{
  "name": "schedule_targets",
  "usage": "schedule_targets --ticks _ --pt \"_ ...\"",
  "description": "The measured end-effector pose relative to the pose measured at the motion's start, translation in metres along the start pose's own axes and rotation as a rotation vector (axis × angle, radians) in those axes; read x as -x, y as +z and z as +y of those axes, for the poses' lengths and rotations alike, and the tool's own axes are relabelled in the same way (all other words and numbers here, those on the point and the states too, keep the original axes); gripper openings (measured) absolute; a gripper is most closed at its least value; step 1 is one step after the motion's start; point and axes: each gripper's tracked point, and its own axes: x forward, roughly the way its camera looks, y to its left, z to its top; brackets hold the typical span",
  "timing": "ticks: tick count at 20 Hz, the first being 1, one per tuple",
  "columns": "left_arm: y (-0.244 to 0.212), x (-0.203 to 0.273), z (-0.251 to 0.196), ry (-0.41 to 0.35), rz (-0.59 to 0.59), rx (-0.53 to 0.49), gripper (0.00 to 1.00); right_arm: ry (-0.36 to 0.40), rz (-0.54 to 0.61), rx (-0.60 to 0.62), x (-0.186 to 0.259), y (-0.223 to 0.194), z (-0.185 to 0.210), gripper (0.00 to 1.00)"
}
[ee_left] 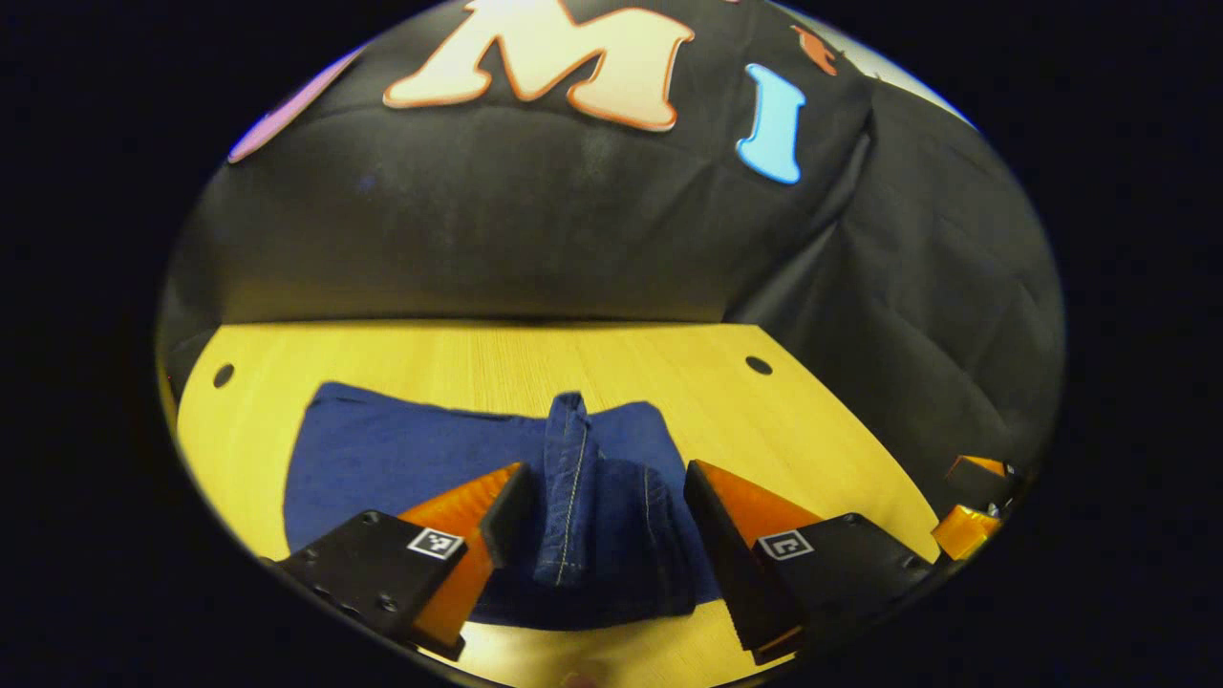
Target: Grasp the waist and the cuffs of the jeans and fold them to make the two legs overlap; first hold the waist and fold one-third of the jeans toward the cuffs, then hold the cuffs and fold the remaining one-third in the same direction to finish folding.
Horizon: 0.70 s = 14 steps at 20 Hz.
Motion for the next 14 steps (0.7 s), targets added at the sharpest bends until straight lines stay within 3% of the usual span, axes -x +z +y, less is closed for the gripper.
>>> schedule_targets --ticks 4,9,10,13,14 --pt "0.068 0.107 0.014 0.143 -0.291 -0.129 0.94 0.048 -0.155 -0.008 0.021 0.051 0.049 0.98" --pt "0.073 0.227 0.045 0.228 -0.398 -0.191 0.95 0.095 -0.335 0.021 0.069 0.104 0.12 0.94" --pt "0.073 0.245 0.05 0.239 -0.408 -0.203 0.95 0.092 -0.354 0.026 0.079 0.11 0.129 0.98" --pt "0.066 0.289 0.06 0.255 -0.445 -0.192 0.94 0.099 -0.406 0.015 0.11 0.122 0.155 0.95" --pt "0.065 0.302 0.061 0.253 -0.46 -0.182 0.95 0.092 -0.423 0.016 0.119 0.126 0.159 0.99"
